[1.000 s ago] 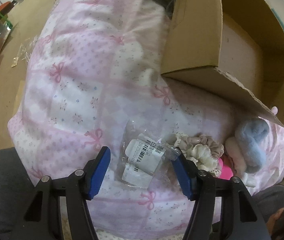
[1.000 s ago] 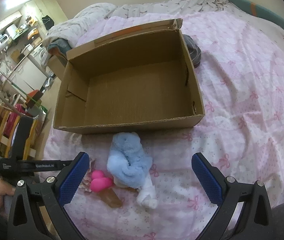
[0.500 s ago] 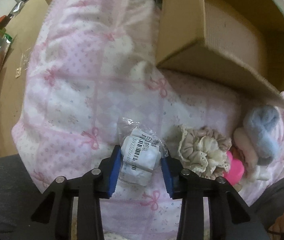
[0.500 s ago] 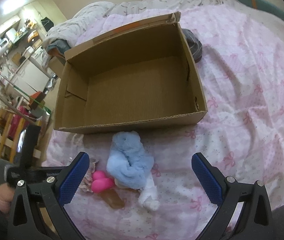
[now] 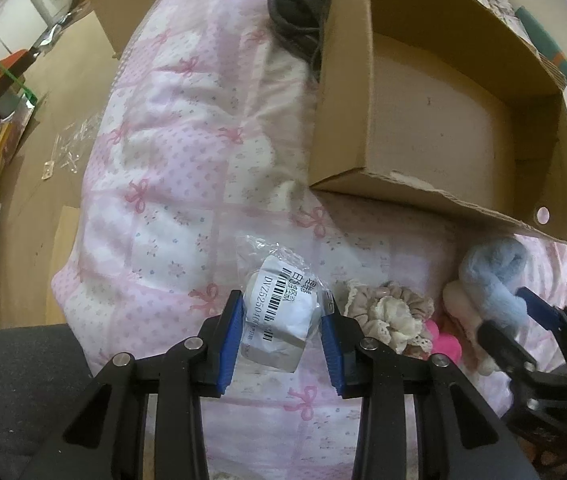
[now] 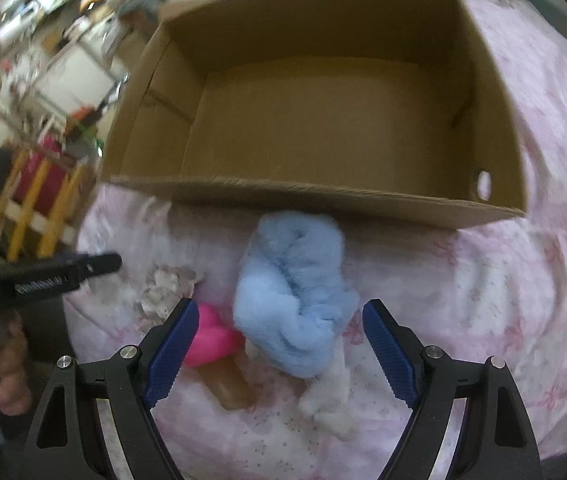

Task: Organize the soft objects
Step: 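Grasp the clear labeled bag with the left tool while the right grasps the blue sock, then carry the bag and blue sock into the box and open both tools, then move the left tool back and grasp the beige lace scrunchie, then grasp the white rolled sock with the right tool, then lower the scrunchie into the box with the left tool while the right drops the white sock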

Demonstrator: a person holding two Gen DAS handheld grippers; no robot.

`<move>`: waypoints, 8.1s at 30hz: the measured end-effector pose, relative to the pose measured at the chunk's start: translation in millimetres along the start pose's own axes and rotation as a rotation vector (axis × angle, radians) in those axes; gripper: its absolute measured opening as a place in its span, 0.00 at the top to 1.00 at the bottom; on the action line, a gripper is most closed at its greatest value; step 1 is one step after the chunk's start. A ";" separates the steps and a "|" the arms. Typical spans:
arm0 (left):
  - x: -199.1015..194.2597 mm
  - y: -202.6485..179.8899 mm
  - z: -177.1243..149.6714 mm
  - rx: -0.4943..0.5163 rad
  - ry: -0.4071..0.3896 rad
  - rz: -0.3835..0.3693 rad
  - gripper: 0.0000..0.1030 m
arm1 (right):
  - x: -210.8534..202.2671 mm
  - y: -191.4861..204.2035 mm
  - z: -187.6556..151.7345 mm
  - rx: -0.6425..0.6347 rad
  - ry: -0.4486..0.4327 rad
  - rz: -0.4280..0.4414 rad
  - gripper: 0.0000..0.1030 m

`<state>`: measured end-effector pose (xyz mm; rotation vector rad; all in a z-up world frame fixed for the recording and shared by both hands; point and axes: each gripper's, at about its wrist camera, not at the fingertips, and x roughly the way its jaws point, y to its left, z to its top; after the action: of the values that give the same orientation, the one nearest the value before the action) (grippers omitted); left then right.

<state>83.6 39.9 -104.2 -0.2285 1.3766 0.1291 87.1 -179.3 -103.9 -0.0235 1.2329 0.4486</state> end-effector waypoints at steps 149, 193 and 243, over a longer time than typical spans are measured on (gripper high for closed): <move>-64.4 -17.6 -16.5 0.057 -0.285 0.004 0.32 | -81.9 -55.8 -25.5 0.228 -0.208 0.072 0.17; -25.6 -16.7 -11.3 -0.081 -0.026 -0.411 0.88 | -44.4 -64.3 -22.7 0.323 -0.139 0.051 0.17; -66.8 -14.3 -22.4 -0.004 -0.262 -0.178 0.88 | -60.1 -24.4 -20.7 0.178 -0.111 0.132 0.75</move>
<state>52.6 23.6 -41.4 -0.3243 1.0909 0.0127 61.4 -225.9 -61.6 0.2329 1.1648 0.4473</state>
